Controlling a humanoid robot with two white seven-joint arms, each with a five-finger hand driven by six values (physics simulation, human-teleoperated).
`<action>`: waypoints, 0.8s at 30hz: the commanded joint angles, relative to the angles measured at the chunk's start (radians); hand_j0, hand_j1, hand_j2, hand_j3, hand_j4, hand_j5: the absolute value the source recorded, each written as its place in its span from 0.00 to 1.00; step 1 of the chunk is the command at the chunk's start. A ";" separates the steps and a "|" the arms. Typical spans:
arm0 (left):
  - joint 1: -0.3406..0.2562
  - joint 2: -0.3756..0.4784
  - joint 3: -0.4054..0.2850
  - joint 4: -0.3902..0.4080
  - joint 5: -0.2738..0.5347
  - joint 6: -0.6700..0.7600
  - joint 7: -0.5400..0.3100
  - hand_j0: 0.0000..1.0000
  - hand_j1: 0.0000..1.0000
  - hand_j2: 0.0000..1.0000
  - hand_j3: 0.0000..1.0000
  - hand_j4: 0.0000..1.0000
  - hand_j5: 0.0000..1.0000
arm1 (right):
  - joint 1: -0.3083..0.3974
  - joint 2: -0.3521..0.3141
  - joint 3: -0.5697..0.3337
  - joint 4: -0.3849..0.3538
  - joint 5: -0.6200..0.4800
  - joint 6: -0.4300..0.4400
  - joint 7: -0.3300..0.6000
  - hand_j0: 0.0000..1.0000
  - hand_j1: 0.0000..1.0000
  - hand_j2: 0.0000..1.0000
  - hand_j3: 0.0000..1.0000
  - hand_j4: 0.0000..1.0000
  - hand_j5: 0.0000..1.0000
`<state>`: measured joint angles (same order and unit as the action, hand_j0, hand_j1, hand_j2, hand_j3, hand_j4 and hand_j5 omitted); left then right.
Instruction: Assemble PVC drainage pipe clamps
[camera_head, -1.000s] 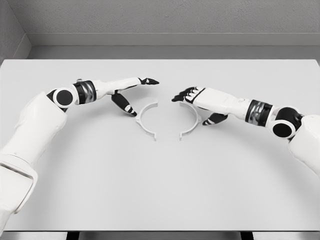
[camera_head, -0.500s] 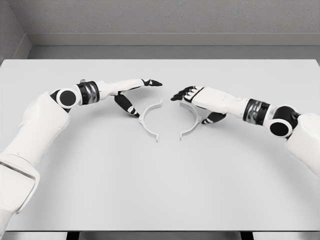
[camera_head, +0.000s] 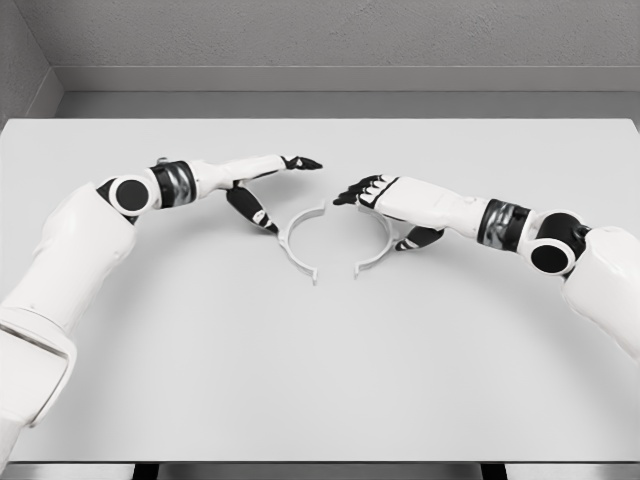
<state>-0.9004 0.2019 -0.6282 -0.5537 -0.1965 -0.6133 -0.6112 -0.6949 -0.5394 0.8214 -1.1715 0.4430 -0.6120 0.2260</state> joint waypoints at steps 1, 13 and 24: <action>0.000 0.007 0.004 -0.002 0.019 0.002 0.000 1.00 1.00 1.00 1.00 1.00 1.00 | 0.000 0.004 0.004 0.000 -0.006 0.001 0.000 1.00 1.00 1.00 1.00 1.00 1.00; 0.090 0.134 0.004 -0.132 0.172 0.002 0.000 1.00 1.00 1.00 1.00 1.00 1.00 | -0.008 0.012 0.019 -0.005 -0.006 0.001 0.000 1.00 1.00 1.00 1.00 1.00 1.00; 0.110 0.151 0.004 -0.216 0.172 0.002 0.000 1.00 1.00 1.00 1.00 1.00 1.00 | -0.014 -0.001 0.013 -0.008 -0.006 0.001 0.000 1.00 1.00 1.00 1.00 1.00 1.00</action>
<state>-0.7839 0.3517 -0.6263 -0.7297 -0.0318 -0.6133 -0.6112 -0.7087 -0.5357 0.8405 -1.1786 0.4441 -0.6121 0.2260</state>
